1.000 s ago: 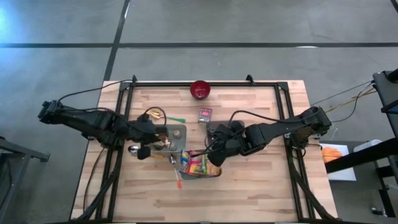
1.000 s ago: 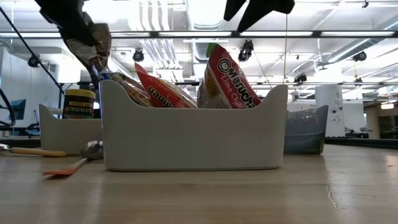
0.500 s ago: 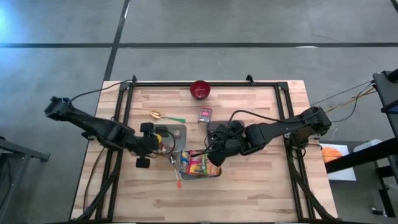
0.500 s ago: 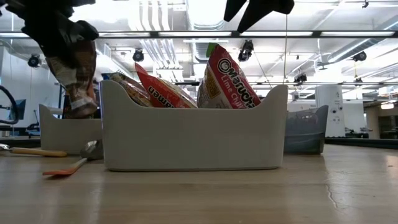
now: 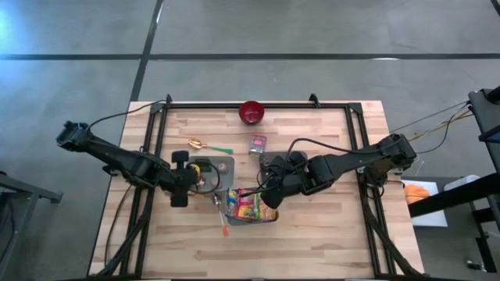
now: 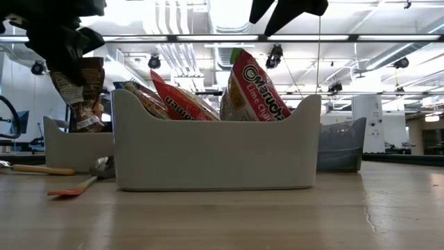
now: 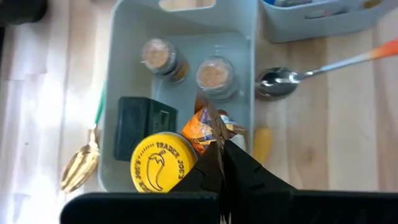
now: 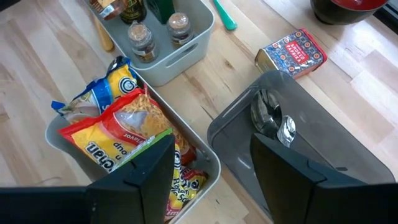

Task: Pick & Place Food Item
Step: Put the orange seasoning bag into the top gray bin

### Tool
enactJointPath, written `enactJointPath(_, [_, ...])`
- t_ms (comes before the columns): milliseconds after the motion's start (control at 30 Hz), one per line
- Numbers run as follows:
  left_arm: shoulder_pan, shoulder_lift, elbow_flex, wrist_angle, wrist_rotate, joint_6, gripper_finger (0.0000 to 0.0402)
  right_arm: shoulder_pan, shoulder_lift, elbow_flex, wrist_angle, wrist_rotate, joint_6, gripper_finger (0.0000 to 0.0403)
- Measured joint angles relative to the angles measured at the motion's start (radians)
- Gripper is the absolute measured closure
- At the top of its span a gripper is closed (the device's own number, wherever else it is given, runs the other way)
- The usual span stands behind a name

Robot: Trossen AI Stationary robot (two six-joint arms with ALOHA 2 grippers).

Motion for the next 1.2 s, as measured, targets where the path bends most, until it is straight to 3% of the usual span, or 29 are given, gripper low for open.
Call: enactJointPath(1200, [0.006, 0.009, -0.168, 0.220, 0.048, -0.032, 0.0401, 0.007, 0.000, 0.000, 0.005, -0.007, 0.000, 0.0195])
